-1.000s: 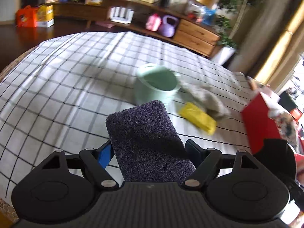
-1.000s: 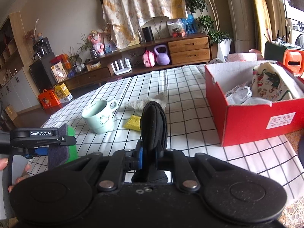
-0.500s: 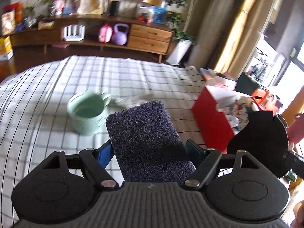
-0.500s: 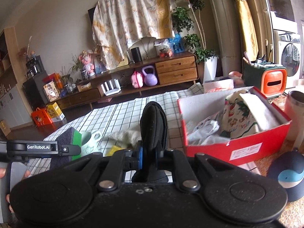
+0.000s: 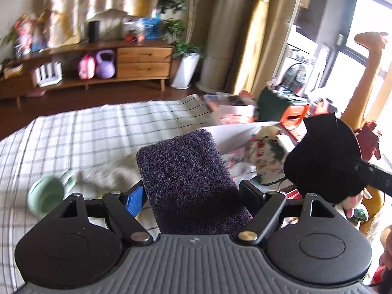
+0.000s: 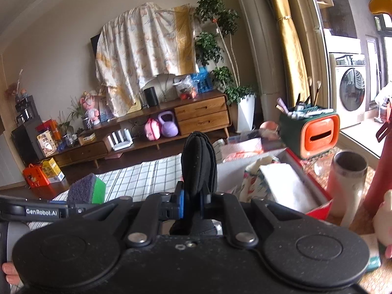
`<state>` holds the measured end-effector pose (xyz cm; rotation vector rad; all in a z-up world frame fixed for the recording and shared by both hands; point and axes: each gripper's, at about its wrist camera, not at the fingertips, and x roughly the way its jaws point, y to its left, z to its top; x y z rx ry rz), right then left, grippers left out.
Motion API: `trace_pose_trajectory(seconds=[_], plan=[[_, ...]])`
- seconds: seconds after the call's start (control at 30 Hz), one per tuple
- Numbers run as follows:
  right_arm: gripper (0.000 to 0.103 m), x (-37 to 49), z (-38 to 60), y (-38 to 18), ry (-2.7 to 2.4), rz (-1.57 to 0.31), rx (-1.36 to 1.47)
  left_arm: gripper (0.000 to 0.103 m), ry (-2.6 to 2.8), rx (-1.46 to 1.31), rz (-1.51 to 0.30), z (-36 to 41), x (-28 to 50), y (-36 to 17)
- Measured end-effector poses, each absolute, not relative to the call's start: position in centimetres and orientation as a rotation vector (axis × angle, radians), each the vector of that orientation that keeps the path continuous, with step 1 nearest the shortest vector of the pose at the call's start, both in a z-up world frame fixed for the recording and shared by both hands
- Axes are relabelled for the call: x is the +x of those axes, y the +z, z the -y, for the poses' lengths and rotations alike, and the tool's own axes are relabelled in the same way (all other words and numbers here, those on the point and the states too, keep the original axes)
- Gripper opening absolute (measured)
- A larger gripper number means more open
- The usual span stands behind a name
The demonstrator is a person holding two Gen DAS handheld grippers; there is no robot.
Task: Organize soft objects
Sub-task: 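Lower the purple pad and black fabric into the red box with both grippers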
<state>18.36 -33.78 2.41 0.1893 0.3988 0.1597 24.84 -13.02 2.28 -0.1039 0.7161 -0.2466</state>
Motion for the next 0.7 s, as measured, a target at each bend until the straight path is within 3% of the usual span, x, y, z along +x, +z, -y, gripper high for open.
trace_pose_trajectory(seconds=[0.7], plan=[[0.01,26.0,42.1,1.3,0.072,-0.356,0.274,0.081,-0.361,0.024,-0.716,24.9,33.8,0.2]])
